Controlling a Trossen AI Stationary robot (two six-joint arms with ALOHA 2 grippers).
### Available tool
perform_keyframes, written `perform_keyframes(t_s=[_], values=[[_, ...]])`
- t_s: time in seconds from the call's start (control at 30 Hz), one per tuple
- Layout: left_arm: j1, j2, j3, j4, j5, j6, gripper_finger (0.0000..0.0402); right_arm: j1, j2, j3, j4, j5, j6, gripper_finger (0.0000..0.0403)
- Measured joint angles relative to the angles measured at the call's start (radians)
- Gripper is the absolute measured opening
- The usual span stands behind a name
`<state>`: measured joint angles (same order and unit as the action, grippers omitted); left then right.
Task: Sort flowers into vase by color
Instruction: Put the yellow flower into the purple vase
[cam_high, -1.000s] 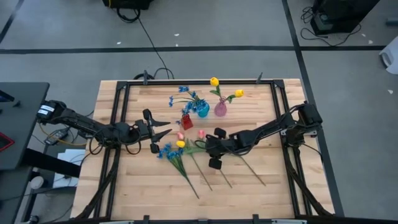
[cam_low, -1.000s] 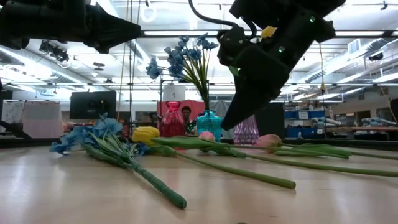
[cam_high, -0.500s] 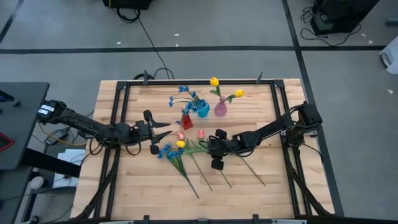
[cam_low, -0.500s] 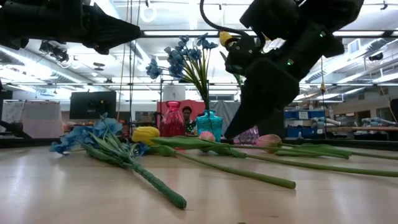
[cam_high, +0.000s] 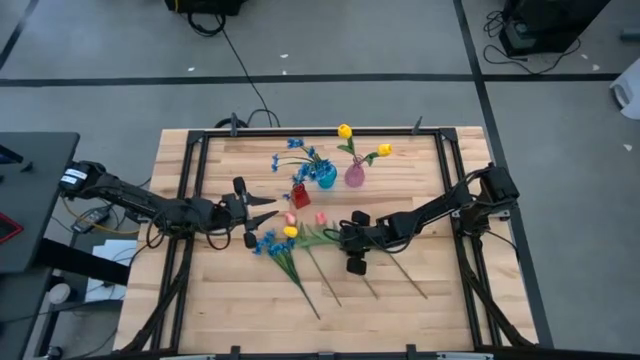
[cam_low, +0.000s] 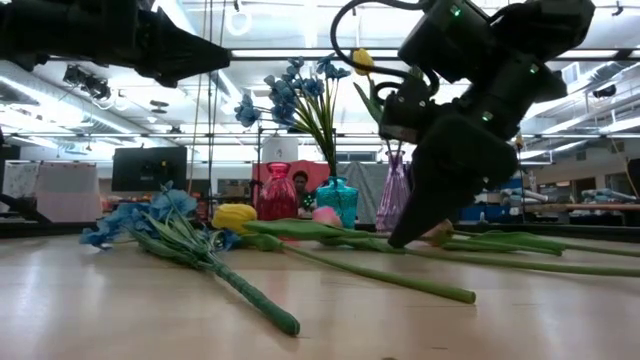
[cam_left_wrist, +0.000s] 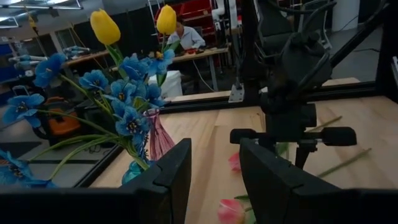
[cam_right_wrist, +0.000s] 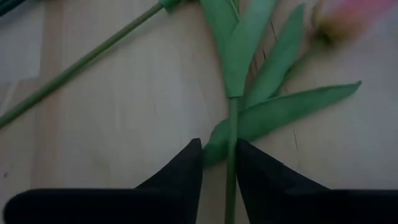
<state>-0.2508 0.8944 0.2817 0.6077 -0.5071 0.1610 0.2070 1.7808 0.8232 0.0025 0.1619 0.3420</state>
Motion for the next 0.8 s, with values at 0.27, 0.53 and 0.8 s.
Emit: perform_keyframes(t_s=[0.27,0.53,0.8], values=[[0.000,0.000,0.000,0.000,-0.001,0.016,0.0142,0.000,-0.003,0.000,-0.001,-0.007,0.007,0.0032],[0.000,0.000,0.000,-0.001,-0.001,0.037,0.0142,-0.017,-0.006,0.058,-0.083,-0.061,0.029,0.0016],[0.000,0.000,0.000,0.004,-0.002,0.054,0.0142,-0.020,-0.121,0.109,-0.214,-0.058,0.031,0.0018]])
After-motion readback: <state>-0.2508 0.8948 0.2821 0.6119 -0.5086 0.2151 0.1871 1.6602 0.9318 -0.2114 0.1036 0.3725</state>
